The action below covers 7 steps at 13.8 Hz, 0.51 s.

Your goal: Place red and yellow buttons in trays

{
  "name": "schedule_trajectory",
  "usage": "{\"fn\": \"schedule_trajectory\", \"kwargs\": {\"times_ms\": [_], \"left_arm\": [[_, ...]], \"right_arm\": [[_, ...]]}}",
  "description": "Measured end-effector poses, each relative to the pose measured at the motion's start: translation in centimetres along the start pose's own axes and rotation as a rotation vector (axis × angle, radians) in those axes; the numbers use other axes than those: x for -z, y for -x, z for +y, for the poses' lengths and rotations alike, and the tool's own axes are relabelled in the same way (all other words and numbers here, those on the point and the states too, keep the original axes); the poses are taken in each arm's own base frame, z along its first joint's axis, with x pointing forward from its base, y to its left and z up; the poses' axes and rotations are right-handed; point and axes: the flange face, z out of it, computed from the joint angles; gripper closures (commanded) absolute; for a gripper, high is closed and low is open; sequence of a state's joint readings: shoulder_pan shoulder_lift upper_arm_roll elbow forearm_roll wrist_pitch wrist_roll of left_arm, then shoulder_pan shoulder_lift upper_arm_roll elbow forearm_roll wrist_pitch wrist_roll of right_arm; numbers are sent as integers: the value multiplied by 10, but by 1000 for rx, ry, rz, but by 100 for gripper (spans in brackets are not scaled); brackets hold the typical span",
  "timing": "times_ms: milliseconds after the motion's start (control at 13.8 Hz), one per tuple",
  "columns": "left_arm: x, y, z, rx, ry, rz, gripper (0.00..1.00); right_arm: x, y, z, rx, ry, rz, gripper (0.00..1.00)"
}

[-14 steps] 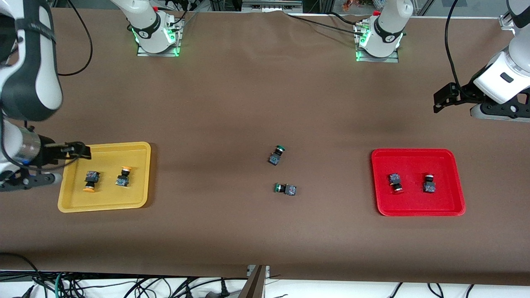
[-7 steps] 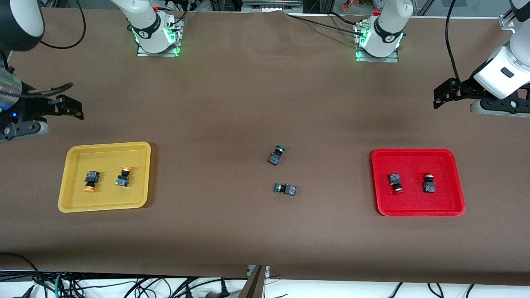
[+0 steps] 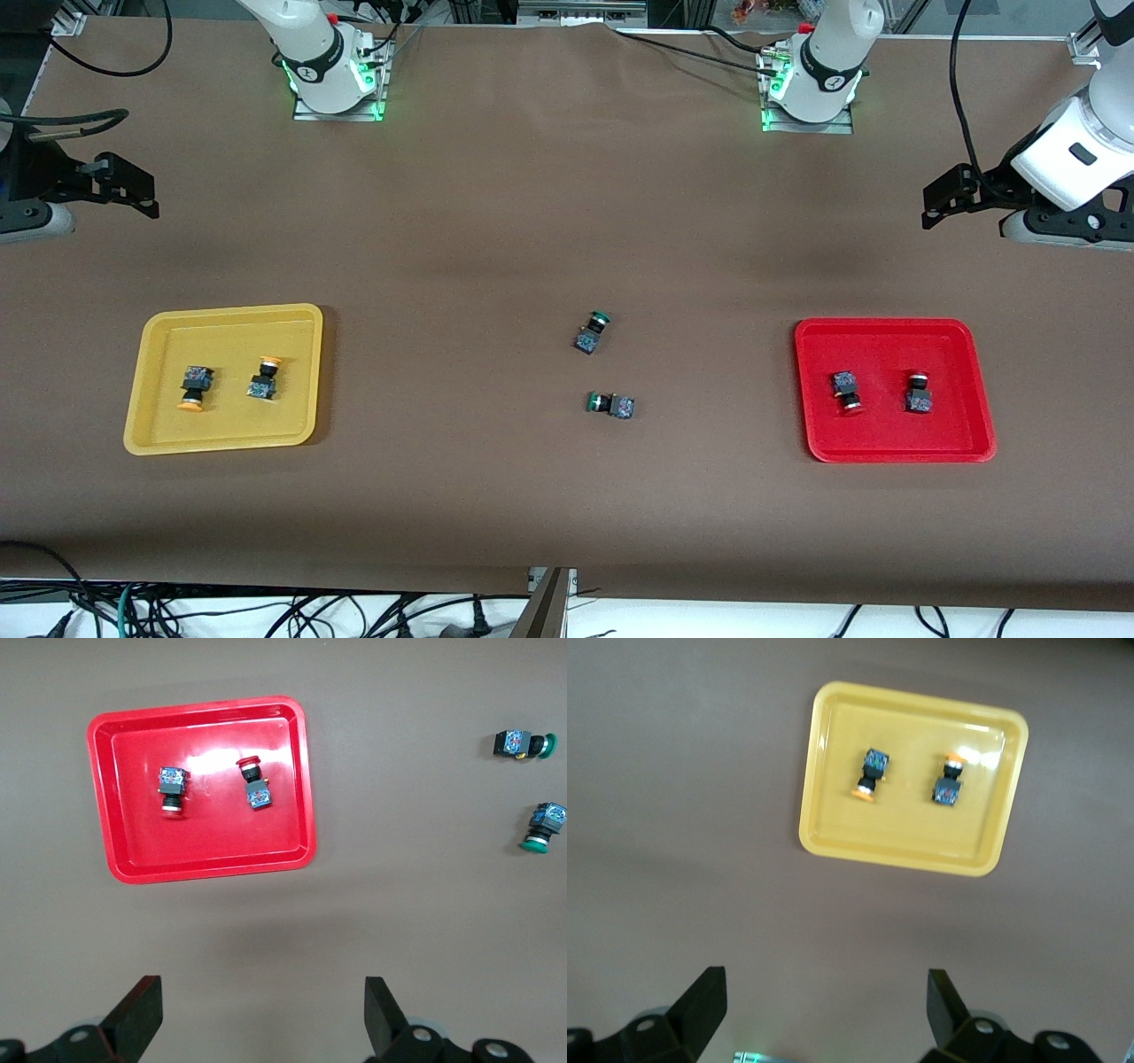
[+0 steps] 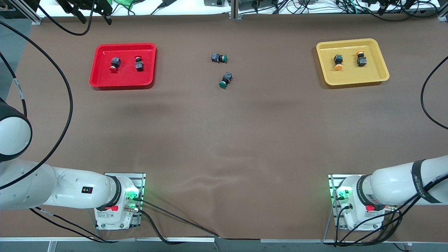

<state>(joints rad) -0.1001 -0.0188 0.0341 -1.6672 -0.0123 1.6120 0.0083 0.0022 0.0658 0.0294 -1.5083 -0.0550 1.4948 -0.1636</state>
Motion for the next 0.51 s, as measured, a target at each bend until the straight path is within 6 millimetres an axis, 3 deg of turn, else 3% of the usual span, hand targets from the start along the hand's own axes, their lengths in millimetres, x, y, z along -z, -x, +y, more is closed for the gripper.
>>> {"fn": "schedule_trajectory", "kwargs": {"times_ms": [509], "left_arm": [[0,0,0,0,0,-1,0]], "right_arm": [[-5,1,1,-52,-4,-25,0]]}}
